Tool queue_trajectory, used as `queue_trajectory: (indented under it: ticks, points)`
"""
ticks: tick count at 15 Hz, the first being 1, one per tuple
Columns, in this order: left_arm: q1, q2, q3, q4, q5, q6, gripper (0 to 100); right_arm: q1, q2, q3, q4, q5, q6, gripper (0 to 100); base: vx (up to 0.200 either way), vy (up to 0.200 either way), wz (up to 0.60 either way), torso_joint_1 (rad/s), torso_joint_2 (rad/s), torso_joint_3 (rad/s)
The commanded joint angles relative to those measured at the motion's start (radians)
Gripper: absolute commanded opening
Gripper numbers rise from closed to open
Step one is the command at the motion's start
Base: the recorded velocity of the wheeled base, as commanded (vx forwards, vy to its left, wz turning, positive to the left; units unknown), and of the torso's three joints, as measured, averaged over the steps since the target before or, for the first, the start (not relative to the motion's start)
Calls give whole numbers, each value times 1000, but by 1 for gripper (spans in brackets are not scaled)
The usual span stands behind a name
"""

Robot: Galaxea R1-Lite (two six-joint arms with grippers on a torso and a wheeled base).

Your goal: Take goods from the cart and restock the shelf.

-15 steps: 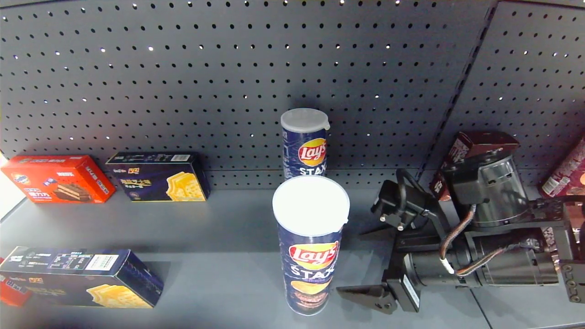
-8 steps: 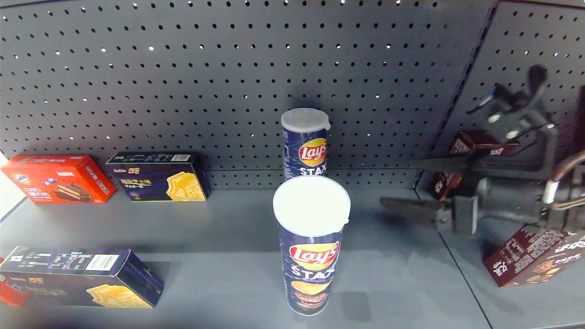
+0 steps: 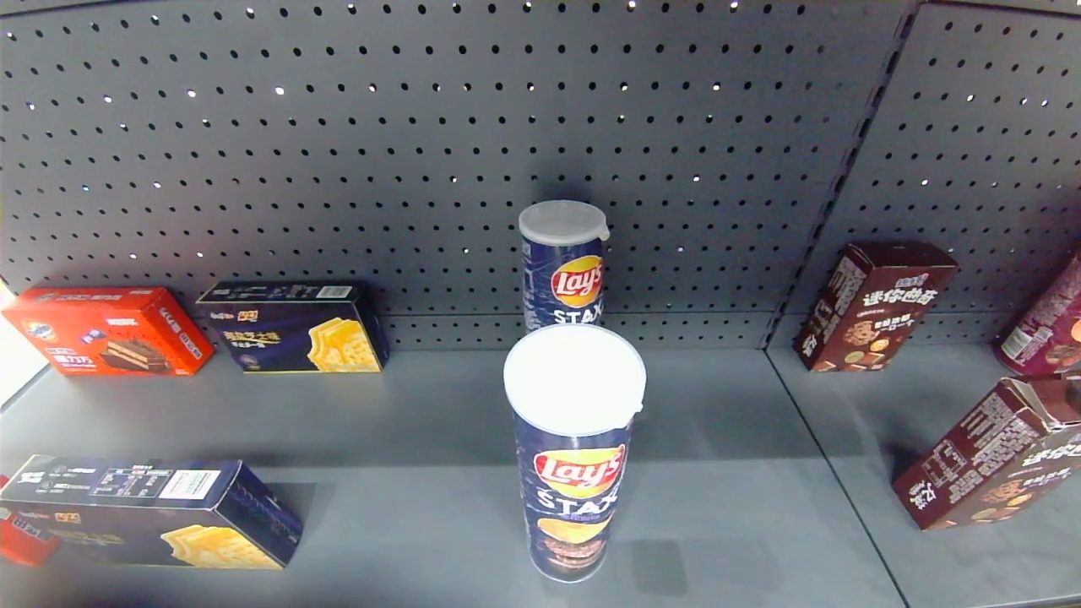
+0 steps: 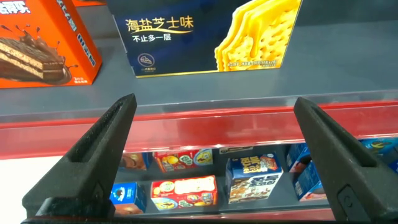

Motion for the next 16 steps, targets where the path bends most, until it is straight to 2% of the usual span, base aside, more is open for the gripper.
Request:
queue_trajectory:
  ticks: [1, 2, 3, 4, 7, 16]
  points:
    - [1, 2, 0, -1, 1, -1, 100, -112, -415, 365, 27, -93, 16, 100, 0, 0, 0, 0, 0, 0]
    - [0, 2, 0, -1, 2, -1, 100, -119, -575, 495, 30, -109, 59, 100, 0, 0, 0, 0, 0, 0]
    - [1, 2, 0, -1, 1, -1, 100, -119, -645, 532, 44, -126, 99, 100, 0, 0, 0, 0, 0, 0]
    - [0, 2, 0, -1, -1, -1, 100, -119, -625, 532, 45, -184, 146, 100, 0, 0, 0, 0, 0, 0]
    - [0, 2, 0, -1, -2, -1, 100, -119, -627, 532, 176, -207, 177, 100, 0, 0, 0, 0, 0, 0]
    - [0, 0, 0, 0, -2, -1, 100, -119, -627, 532, 193, -201, 175, 100, 0, 0, 0, 0, 0, 0]
